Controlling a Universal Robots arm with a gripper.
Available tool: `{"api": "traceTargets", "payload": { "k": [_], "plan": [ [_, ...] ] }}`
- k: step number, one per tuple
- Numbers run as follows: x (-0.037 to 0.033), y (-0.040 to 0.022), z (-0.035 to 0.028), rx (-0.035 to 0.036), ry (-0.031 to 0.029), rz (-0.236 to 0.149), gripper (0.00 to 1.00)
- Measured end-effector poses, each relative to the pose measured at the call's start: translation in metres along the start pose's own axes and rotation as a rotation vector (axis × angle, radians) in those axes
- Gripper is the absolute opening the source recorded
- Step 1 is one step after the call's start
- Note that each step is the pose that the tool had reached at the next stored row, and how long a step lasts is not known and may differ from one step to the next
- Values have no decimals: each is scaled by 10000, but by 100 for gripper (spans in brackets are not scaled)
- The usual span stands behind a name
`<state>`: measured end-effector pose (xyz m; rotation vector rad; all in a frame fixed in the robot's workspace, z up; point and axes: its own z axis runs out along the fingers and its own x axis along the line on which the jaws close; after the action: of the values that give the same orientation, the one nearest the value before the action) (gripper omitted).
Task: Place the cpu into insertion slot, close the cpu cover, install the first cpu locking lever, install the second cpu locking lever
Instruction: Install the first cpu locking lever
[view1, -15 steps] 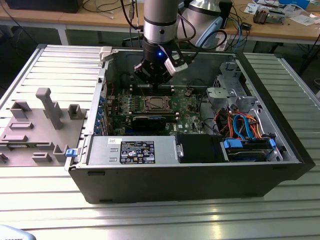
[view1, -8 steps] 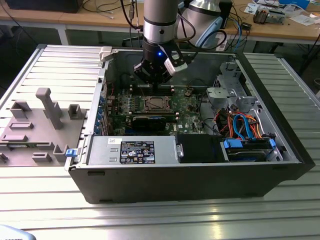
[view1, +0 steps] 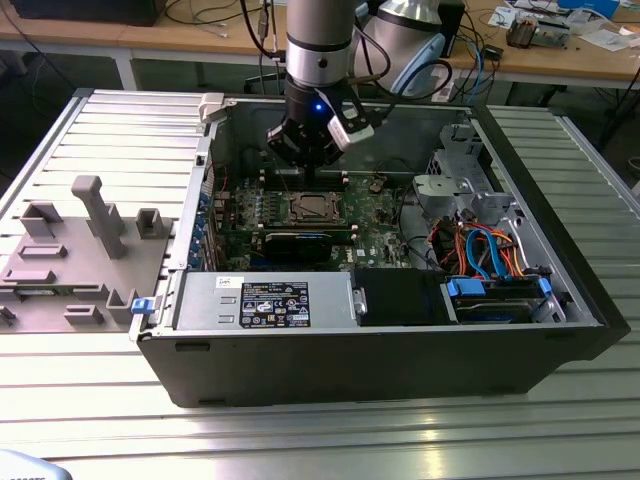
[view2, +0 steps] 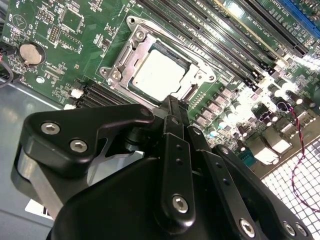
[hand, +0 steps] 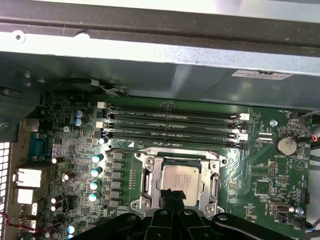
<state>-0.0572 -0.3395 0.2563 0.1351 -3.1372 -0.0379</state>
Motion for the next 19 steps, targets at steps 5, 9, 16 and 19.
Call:
{"api": "traceTargets", "payload": {
  "k": [5,9,16,19],
  "plan": [
    [33,3,0,-25,-2,1,11],
    [62,5,0,-56,-5,0,11],
    [86,7,0,-99,-8,0,11],
    [92,8,0,-112,-10,0,11]
  ]
}}
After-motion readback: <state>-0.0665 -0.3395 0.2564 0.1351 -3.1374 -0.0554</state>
